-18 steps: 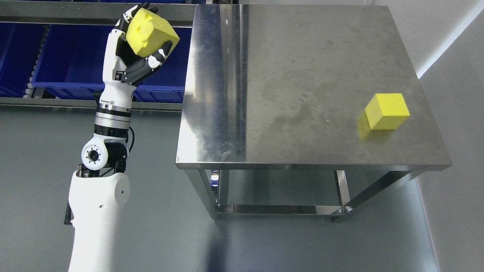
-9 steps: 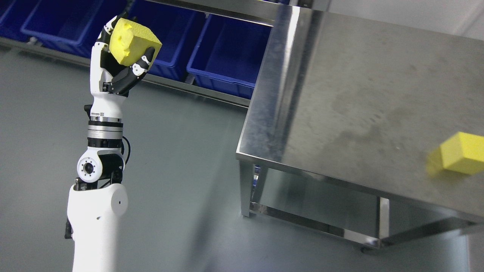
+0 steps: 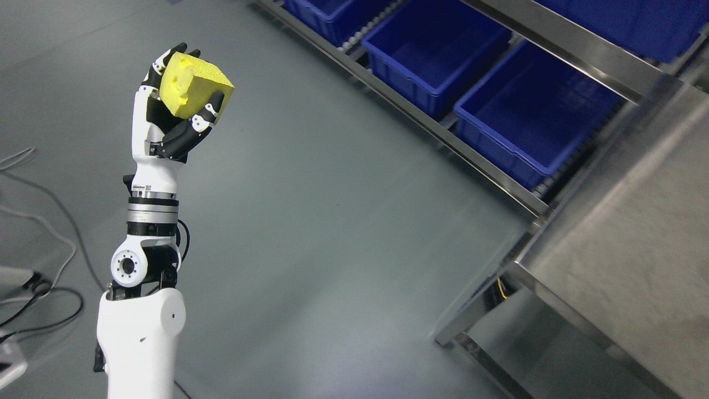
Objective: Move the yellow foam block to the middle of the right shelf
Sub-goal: 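Hold the cube raised in the left hand while turning toward the bins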
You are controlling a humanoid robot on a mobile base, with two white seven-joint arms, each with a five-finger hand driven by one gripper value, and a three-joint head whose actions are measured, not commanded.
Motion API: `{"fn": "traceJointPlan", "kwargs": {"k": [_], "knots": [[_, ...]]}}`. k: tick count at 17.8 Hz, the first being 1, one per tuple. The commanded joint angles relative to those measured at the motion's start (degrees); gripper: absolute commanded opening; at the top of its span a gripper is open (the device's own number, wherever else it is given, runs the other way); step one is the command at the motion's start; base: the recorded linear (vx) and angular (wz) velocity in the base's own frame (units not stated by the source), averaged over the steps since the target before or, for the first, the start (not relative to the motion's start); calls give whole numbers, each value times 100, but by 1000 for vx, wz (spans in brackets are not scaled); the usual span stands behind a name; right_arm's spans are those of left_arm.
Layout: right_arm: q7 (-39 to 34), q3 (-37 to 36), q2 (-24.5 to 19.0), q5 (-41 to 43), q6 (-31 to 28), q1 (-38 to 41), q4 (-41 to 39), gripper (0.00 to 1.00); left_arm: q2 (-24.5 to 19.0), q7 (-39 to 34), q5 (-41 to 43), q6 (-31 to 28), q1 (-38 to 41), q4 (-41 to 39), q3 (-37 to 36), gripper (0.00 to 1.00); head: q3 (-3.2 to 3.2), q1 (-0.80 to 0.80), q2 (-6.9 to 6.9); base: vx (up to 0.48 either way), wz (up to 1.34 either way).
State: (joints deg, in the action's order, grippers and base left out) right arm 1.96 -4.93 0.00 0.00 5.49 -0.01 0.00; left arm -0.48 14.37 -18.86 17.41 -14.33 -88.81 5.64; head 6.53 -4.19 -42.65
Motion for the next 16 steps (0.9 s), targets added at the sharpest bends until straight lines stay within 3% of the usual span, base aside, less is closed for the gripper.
{"fn": "traceJointPlan", "kwargs": {"k": [1,7,16], "knots": [[-3,1,100,-18,-4,10,-100,100,-52,5,-4,-10,308,-417,139,42,0,0,0,35,1063],[-3,1,100,-18,-4,10,-100,100,-52,390,-13,43,844,-681,60,42,0,0,0,53,710],[-3,1,100,-18,-4,10,-100,100,-52,374,-4,-10,888,-734,253,42,0,0,0,114,389]]}}
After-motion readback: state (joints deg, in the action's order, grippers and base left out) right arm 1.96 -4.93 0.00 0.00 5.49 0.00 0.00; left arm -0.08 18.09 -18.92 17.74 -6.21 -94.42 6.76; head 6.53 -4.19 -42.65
